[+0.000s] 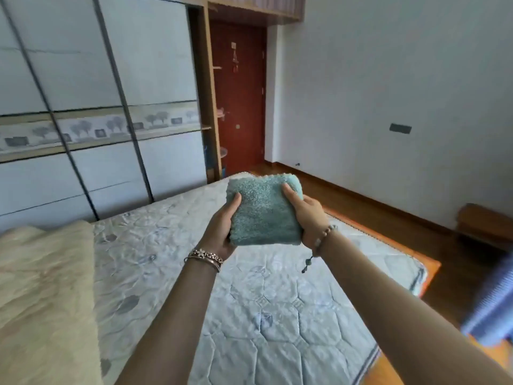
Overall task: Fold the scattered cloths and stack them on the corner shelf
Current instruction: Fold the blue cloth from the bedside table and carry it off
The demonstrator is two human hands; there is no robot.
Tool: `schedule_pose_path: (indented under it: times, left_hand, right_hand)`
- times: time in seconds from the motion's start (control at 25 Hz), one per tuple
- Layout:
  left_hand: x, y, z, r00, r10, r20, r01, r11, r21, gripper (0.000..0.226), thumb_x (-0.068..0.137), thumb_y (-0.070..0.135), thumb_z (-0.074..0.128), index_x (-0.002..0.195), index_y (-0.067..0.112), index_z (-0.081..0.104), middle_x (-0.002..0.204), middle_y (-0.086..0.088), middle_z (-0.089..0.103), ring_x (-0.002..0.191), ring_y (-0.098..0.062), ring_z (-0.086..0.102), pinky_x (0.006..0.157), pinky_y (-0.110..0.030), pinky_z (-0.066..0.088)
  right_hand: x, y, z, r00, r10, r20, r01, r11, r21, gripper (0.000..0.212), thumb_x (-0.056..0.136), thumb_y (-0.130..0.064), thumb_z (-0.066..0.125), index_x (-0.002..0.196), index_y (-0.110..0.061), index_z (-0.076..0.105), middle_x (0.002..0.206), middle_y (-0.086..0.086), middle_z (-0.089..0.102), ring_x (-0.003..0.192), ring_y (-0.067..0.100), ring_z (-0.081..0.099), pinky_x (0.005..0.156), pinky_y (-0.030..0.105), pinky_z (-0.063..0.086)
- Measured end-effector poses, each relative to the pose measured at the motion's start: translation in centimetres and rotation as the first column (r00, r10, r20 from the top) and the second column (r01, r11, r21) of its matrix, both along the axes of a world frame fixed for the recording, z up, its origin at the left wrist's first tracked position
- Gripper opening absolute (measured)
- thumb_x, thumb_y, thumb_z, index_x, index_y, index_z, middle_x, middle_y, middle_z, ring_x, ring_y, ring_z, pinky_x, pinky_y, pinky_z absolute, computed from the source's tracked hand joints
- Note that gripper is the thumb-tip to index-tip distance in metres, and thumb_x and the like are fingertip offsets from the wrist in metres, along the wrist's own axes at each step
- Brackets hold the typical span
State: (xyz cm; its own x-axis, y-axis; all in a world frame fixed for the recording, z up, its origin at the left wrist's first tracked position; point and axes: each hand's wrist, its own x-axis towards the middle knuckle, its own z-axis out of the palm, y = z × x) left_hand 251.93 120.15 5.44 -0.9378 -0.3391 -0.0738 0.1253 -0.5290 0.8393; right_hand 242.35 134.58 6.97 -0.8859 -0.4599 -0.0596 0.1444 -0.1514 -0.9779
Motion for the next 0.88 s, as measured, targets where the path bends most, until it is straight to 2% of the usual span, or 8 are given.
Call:
schedule_pose_path:
  times: [0.16, 0.28, 0.44, 0.64, 0.76, 0.88]
  left_hand:
    - [-8.8, 6.6, -0.6, 0.982, -0.189, 0.005, 0.189, 0.982, -0.021, 0.042, 0.098, 0.038, 0.049, 0.127, 0.008, 0.057, 0.120, -0.015, 0.068, 0.108, -0.027, 0.067, 0.076, -0.037, 0.058]
    - [-15.2, 12.4, -1.0, 0.948, -0.317, -0.007, 0.317, 0.948, -0.018, 0.045, 0.099, 0.037, 0.047, 0.131, 0.007, 0.054, 0.126, -0.017, 0.064, 0.114, -0.030, 0.063, 0.081, -0.039, 0.058]
    - [-23.2, 19.8, -0.6, 0.912, -0.409, -0.040, 0.409, 0.912, -0.021, 0.046, 0.098, 0.036, 0.048, 0.132, 0.005, 0.053, 0.127, -0.018, 0.063, 0.114, -0.031, 0.063, 0.080, -0.040, 0.058]
    - [-34.3, 29.9, 1.3, 0.874, -0.482, -0.064, 0.482, 0.876, -0.020, 0.044, 0.098, 0.033, 0.049, 0.132, 0.005, 0.054, 0.124, -0.020, 0.065, 0.111, -0.033, 0.064, 0.080, -0.043, 0.059]
    - [-39.0, 34.4, 2.3, 0.845, -0.533, -0.040, 0.532, 0.846, -0.027, 0.044, 0.097, 0.036, 0.052, 0.130, 0.007, 0.056, 0.121, -0.019, 0.066, 0.108, -0.034, 0.066, 0.078, -0.044, 0.058]
    - [-43.9, 37.7, 3.0, 0.809, -0.587, -0.026, 0.585, 0.809, -0.060, 0.047, 0.095, 0.041, 0.053, 0.130, 0.009, 0.056, 0.123, -0.020, 0.065, 0.111, -0.036, 0.064, 0.091, -0.051, 0.053]
  right_hand:
    - [-6.3, 8.2, -0.6, 0.976, -0.215, 0.028, 0.215, 0.976, -0.021, 0.040, 0.077, -0.047, 0.076, 0.089, -0.009, 0.071, 0.095, 0.014, 0.075, 0.085, 0.030, 0.073, 0.079, 0.048, 0.059]
    - [-11.6, 14.4, -1.3, 0.950, -0.309, 0.040, 0.310, 0.950, -0.032, 0.043, 0.077, -0.047, 0.076, 0.092, -0.007, 0.072, 0.096, 0.014, 0.075, 0.086, 0.030, 0.073, 0.080, 0.048, 0.059]
    - [-18.4, 22.1, -1.3, 0.927, -0.374, 0.041, 0.376, 0.925, -0.062, 0.043, 0.077, -0.047, 0.076, 0.092, -0.007, 0.072, 0.096, 0.015, 0.075, 0.089, 0.032, 0.072, 0.083, 0.050, 0.058]
    - [-26.9, 32.3, 0.4, 0.885, -0.462, 0.054, 0.465, 0.878, -0.116, 0.042, 0.082, -0.042, 0.073, 0.097, -0.004, 0.070, 0.095, 0.015, 0.075, 0.087, 0.032, 0.073, 0.079, 0.047, 0.060]
    - [-30.6, 36.8, 1.5, 0.864, -0.502, 0.042, 0.503, 0.857, -0.114, 0.043, 0.081, -0.043, 0.074, 0.098, -0.004, 0.069, 0.095, 0.015, 0.075, 0.087, 0.032, 0.073, 0.081, 0.048, 0.059]
    - [-34.6, 40.6, 2.3, 0.852, -0.524, 0.016, 0.521, 0.844, -0.127, 0.042, 0.081, -0.044, 0.072, 0.097, -0.006, 0.069, 0.090, 0.011, 0.076, 0.082, 0.027, 0.074, 0.076, 0.043, 0.061]
